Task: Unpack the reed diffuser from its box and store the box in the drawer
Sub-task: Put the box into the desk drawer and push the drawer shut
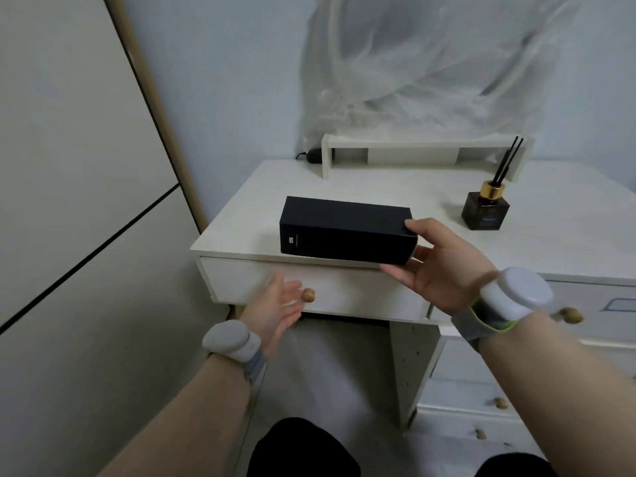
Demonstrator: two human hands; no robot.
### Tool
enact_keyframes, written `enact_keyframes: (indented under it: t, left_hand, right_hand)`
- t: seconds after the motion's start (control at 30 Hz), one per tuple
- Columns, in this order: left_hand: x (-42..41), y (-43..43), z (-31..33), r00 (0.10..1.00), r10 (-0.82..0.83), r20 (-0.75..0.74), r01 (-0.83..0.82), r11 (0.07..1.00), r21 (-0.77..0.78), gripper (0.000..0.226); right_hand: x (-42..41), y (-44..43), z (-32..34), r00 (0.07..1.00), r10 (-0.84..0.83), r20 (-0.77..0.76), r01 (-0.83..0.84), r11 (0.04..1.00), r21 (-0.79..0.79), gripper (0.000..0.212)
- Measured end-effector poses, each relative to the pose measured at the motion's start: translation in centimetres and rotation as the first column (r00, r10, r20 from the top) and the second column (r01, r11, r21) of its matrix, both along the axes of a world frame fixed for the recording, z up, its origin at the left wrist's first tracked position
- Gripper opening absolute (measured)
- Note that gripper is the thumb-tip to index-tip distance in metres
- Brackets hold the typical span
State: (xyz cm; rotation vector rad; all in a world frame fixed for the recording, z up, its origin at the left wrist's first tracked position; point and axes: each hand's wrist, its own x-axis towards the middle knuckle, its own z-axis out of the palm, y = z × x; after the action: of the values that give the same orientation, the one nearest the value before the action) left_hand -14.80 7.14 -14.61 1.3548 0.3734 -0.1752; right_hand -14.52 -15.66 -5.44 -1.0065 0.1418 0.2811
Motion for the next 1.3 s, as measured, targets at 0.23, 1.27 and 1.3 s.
enact_keyframes:
  t: [0.23, 1.27, 1.3]
  left_hand:
    - [0.7, -0.5, -2.0, 1.000, 0.020, 0.010, -0.019, 0.998, -0.062, 0.049]
    - [-6.2, 0.4, -3.3, 0.986, 0.169, -0.009, -0.167, 0.961, -0.222, 0.063]
    - [-6.7, 0.5, -3.2, 0.984, 0.178, -0.010, -0.176, 0.960, -0.217, 0.063]
  right_hand:
    - [1.5, -0.7, 1.0, 0.999, -0.046, 0.014, 0.045, 0.998, 0.043, 0.019]
    - [-2.7, -0.3, 0.6, 0.997, -0.074, -0.017, 0.073, 0.997, -0.016, 0.013]
    - [-3.0, -0.1, 0.6, 0.997, -0.073, -0.016, 0.072, 0.997, -0.016, 0.013]
